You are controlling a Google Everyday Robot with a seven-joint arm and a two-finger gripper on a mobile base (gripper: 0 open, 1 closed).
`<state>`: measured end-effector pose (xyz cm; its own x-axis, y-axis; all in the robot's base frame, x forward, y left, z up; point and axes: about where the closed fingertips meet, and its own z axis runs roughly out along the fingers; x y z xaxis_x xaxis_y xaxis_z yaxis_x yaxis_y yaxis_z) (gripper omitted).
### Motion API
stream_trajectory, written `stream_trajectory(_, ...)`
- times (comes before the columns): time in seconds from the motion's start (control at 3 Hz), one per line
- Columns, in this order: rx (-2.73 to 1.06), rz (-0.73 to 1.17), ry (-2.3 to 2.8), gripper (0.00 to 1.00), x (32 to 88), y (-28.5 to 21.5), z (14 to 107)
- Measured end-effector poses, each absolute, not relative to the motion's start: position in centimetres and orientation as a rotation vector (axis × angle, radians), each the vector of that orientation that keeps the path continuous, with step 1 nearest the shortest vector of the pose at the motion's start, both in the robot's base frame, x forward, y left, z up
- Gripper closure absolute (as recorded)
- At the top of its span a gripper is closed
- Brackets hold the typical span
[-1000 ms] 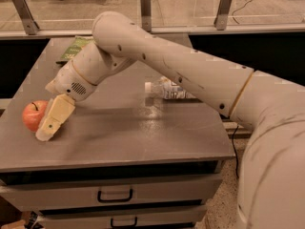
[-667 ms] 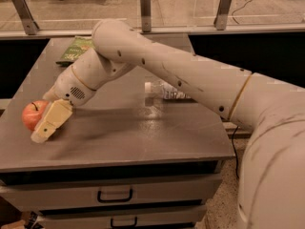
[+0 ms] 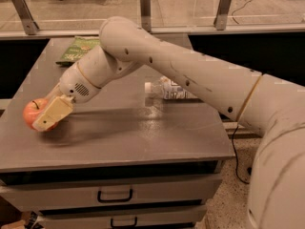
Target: Move apple near blue plastic bottle
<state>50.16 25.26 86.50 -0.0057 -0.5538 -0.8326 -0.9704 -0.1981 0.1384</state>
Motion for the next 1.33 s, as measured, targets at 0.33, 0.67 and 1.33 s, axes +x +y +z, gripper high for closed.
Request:
stream_trajectory(0.33,-1.753,1.027,1.550,0.87,52.0,23.0,89.2)
stream_trajectory(0.67,-1.726,0.859,1.504,1.00,55.1,18.8,94.0)
stream_trajectory(1.33,-1.758,0.827,1.500,1.00,55.3,17.9,93.8)
